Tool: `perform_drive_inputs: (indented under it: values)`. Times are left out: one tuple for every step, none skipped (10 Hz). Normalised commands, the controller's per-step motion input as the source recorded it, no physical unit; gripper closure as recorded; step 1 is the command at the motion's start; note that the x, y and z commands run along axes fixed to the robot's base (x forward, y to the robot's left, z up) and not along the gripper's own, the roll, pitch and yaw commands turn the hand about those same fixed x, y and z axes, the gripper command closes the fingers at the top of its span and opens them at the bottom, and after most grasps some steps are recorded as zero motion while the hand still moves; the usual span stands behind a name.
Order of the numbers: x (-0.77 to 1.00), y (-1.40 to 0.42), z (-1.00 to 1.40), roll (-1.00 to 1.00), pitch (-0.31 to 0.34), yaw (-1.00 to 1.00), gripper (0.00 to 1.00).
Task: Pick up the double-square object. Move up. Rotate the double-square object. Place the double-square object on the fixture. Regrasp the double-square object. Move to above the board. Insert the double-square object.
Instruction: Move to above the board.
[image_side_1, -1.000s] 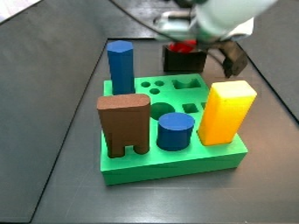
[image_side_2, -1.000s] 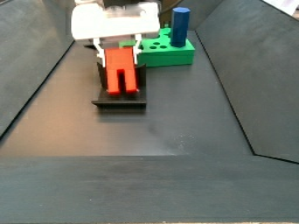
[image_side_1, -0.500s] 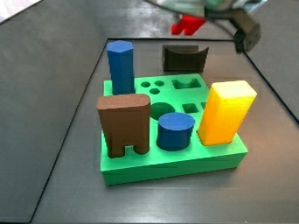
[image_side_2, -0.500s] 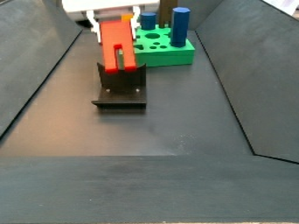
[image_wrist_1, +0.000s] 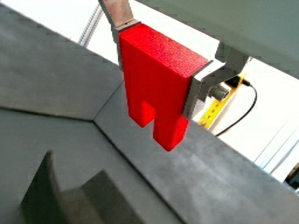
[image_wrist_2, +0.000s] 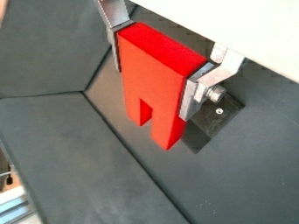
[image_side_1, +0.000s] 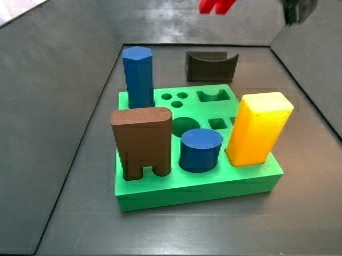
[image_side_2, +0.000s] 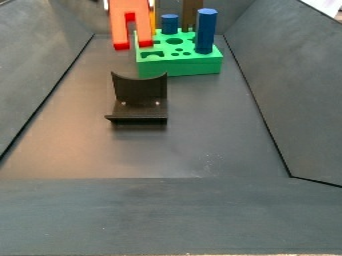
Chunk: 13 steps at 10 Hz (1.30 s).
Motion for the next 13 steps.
perform_drive_inputs:
  values:
    - [-0.01, -0.02, 0.98, -0.05, 0.044, 0.01, 1.0]
    - [-0.01, -0.02, 0.81, -0.06, 0.056, 0.01, 1.0]
    - [-0.01, -0.02, 0.69, -0.05, 0.066, 0.01, 1.0]
    - [0.0, -0.02, 0.4, -0.05, 0.084, 0.02, 1.0]
    - [0.0, -0.02, 0.23, -0.05, 0.1, 0.03, 1.0]
    - [-0.57, -1.0, 0.31, -1.0, -0.078, -0.13, 1.0]
    - [-0.58, -1.0, 0.32, -1.0, -0.088, -0.13, 1.0]
    - [-0.61, -1.0, 0.33, -1.0, -0.098, -0.13, 1.0]
    - [-0.64, -1.0, 0.31, -1.0, -0.104, -0.14, 1.0]
    - [-0.65, -1.0, 0.32, -1.0, -0.1, -0.15, 1.0]
    - [-0.66, -1.0, 0.32, -1.0, -0.092, -0.16, 1.0]
    - [-0.69, -1.0, 0.32, -1.0, -0.083, -0.16, 1.0]
    - [-0.67, -0.93, 0.3, -1.0, -0.081, -0.16, 1.0]
